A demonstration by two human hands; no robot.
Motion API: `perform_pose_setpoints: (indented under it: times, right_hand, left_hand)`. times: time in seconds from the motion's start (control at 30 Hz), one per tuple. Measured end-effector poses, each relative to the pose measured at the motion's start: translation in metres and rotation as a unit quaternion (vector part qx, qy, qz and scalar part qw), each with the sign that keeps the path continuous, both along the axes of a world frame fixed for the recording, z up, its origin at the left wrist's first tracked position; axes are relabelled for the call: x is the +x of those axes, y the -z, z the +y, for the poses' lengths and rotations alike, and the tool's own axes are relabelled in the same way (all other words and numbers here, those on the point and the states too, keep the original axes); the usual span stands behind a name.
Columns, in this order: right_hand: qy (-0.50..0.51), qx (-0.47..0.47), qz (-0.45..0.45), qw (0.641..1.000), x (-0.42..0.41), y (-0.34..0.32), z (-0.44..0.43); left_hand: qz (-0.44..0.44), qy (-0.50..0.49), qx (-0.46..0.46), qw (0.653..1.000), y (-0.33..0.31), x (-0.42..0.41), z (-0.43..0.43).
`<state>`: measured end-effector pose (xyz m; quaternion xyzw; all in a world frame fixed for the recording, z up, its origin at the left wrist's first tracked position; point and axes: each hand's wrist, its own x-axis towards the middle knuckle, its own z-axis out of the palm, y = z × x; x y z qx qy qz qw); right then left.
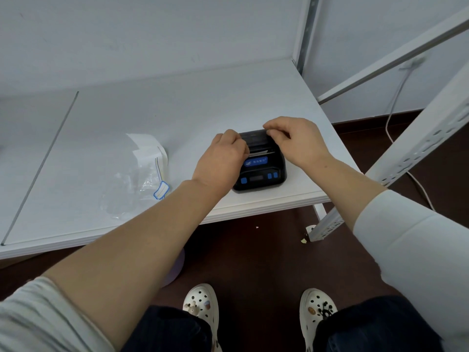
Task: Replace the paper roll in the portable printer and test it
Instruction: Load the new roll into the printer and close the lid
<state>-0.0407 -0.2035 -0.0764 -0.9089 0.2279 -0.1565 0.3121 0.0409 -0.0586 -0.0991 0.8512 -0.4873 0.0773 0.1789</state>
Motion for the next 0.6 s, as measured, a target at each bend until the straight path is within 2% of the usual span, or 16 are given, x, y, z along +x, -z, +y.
perform_pose_setpoints:
  times: [0.43, 0.6]
  right_hand:
    - [0.007, 0.032, 0.019, 0.999, 0.0078, -0.0063, -0.0004]
    - [0.055, 0.117, -0.027, 0.991, 0.0078, -0.0019, 0.0006]
  left_hand:
    - [0.014, -0.013, -0.013, 1.000, -0.0049, -0.0013, 0.0012]
    - [0.012, -0.014, -0.002, 1.000, -0.0032, -0.0053, 0.0025]
